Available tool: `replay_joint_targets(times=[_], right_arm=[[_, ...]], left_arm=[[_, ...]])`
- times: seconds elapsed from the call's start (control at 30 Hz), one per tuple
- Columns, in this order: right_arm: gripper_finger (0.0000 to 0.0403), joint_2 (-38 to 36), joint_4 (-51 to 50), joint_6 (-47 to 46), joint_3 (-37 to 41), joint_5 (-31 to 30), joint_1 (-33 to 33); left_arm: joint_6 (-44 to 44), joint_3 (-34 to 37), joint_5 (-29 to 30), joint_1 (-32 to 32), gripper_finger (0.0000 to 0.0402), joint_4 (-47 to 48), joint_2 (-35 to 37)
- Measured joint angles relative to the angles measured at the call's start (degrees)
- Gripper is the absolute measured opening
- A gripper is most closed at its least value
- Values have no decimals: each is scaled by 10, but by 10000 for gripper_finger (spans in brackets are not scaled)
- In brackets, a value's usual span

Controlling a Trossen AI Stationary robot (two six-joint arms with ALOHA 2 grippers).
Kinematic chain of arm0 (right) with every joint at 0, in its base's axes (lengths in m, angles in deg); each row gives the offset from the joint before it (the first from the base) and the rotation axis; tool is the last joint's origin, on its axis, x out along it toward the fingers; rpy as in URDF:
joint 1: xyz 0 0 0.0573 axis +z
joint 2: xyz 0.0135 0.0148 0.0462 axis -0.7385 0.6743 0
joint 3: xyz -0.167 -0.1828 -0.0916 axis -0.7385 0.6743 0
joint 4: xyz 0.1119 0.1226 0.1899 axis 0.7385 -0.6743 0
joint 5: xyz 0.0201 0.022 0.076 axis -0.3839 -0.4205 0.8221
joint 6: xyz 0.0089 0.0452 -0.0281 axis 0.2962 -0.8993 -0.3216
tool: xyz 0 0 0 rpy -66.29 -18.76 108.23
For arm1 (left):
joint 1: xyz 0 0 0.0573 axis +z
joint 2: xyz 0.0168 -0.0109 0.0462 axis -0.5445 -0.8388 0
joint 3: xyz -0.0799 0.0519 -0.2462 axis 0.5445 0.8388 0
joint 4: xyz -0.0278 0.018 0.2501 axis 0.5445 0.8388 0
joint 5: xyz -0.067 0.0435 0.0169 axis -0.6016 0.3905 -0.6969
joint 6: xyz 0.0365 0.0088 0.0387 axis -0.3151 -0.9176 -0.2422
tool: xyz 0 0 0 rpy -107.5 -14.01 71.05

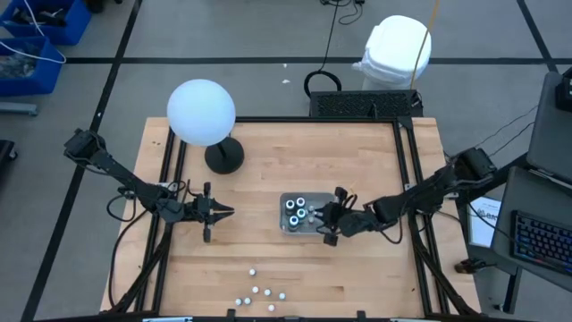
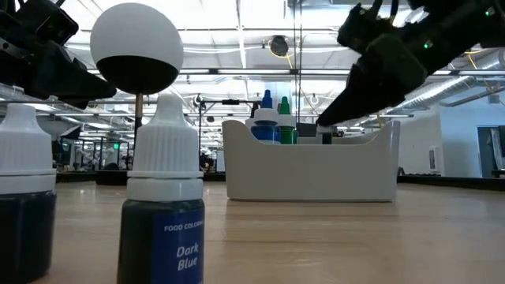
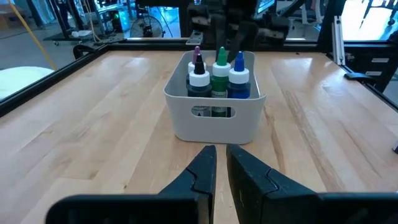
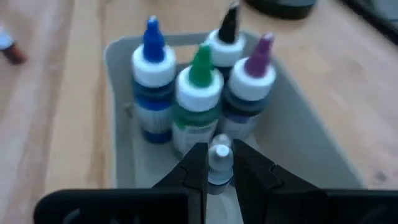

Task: Pick & Place food coloring
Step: Put the small dark purple food coloring bottle into the gray bin

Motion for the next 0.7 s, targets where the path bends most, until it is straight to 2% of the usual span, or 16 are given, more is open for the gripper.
replay_joint_targets(times=[0.3, 0.7], right_arm=[[42, 43, 11, -16, 0, 2, -18], [43, 44, -1, -16, -1, 3, -25]], left_arm=[[0, 0, 2, 0, 47, 3, 0], [1, 0, 2, 0, 47, 4, 0]])
